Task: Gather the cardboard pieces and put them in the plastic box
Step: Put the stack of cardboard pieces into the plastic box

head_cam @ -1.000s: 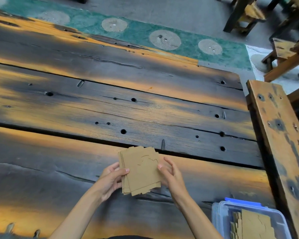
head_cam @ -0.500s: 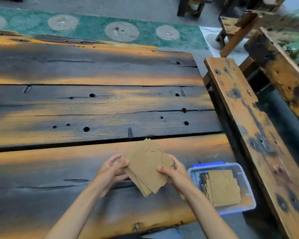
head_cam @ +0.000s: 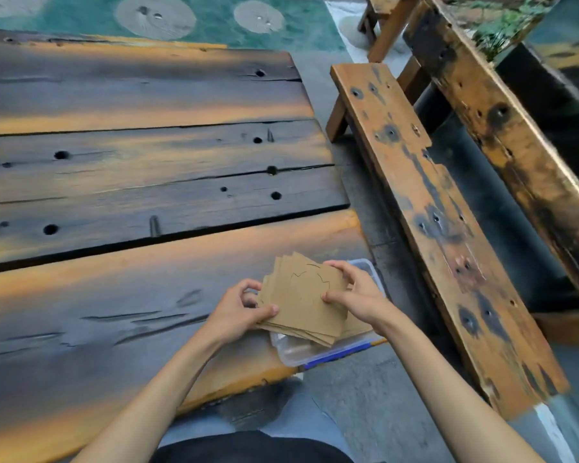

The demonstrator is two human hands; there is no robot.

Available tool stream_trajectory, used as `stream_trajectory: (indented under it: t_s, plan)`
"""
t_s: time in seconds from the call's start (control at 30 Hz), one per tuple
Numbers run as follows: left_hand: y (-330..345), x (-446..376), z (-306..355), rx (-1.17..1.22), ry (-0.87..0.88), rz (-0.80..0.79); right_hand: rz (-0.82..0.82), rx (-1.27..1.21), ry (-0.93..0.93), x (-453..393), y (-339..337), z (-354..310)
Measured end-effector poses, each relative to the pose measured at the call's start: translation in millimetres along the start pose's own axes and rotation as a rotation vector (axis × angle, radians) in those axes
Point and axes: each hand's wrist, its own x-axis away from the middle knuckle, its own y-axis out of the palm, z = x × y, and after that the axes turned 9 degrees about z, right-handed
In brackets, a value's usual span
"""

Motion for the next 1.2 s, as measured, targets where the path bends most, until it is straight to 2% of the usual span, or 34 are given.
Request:
stream_trajectory:
  t_s: [0.27, 0.43, 0.67, 0.87, 0.97, 1.2]
  plan:
    - [114.2, -14.9, -14.3, -0.201, -0.029, 0.190, -0.062, 0.418, -0.107, -36.9, -66.1, 36.5]
    - [145.5, -15.2, -16.0, -0.314, -0.011, 0.184, -0.164, 0.670, -0.217, -55.3, -65.6, 40.9]
    - [155.4, -7.9, -25.1, -0.505, -0.059, 0.181, -0.278, 0.979, -0.315, -59.8, -54.1, 50.9]
    - [157.4, -8.7, -29.5, -0.593, -0.059, 0.201, -0.251, 1.079, -0.353, -58.8, -48.2, 53.5]
    - [153.1, -10.5, -30.2, -0.615, -0.062, 0.184, -0.217, 1.046, -0.394, -60.0, -47.3, 52.0]
    - [150.3, -18.6, -35.3, -0.579, -0.036, 0.160, -0.426, 1.024, -0.493, -73.4, -25.8, 47.9]
